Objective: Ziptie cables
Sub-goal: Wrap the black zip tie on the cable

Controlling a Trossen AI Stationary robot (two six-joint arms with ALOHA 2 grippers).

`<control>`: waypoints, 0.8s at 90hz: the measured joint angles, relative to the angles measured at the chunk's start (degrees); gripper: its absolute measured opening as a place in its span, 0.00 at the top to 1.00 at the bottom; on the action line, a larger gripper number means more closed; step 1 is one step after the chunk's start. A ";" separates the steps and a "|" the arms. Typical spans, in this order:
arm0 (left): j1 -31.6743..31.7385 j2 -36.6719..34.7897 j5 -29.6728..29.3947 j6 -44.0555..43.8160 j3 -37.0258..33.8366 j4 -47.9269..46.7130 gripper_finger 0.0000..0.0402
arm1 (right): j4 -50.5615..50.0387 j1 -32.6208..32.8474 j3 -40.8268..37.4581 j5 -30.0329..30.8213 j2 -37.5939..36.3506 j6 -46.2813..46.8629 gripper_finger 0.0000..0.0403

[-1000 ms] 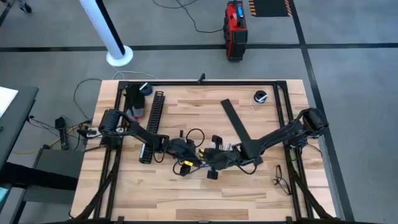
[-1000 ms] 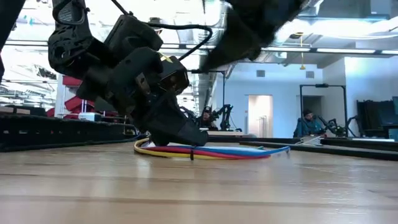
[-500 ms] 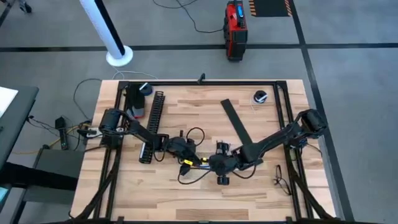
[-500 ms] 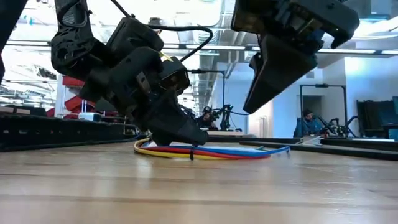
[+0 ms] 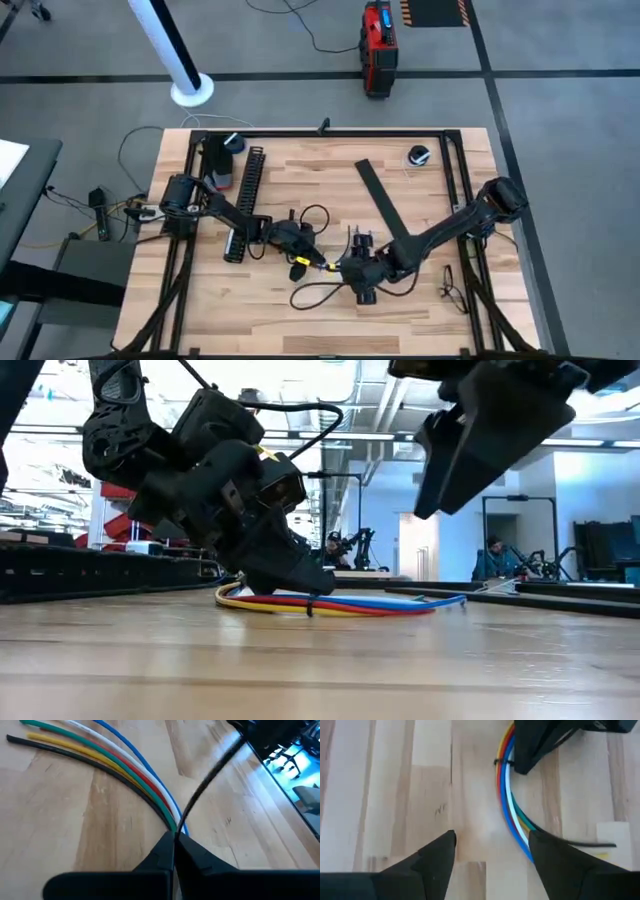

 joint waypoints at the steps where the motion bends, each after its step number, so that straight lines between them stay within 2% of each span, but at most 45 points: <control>1: 0.03 0.00 -0.05 0.00 0.00 0.00 1.00 | 0.21 0.00 -0.17 0.13 0.00 -0.01 0.38; 17: 0.05 0.04 -0.21 0.43 0.00 0.00 1.00 | 4.82 -1.24 -2.20 0.50 1.80 -1.30 0.38; 40: 0.07 0.13 -0.38 0.52 -0.07 2.59 1.00 | 11.74 -4.03 -2.86 0.62 9.18 -4.98 0.38; 54: 0.07 0.13 -0.51 0.41 -0.04 2.51 1.00 | 14.37 -5.59 -2.84 0.55 10.91 -4.74 0.39; 63: 0.07 0.11 -0.55 0.43 0.00 2.53 1.00 | 14.85 -6.61 -2.84 0.46 10.94 -4.72 0.43; 72: 0.07 0.11 -0.58 0.43 0.00 2.54 1.00 | 16.20 -7.84 -2.84 0.48 11.00 -4.72 0.54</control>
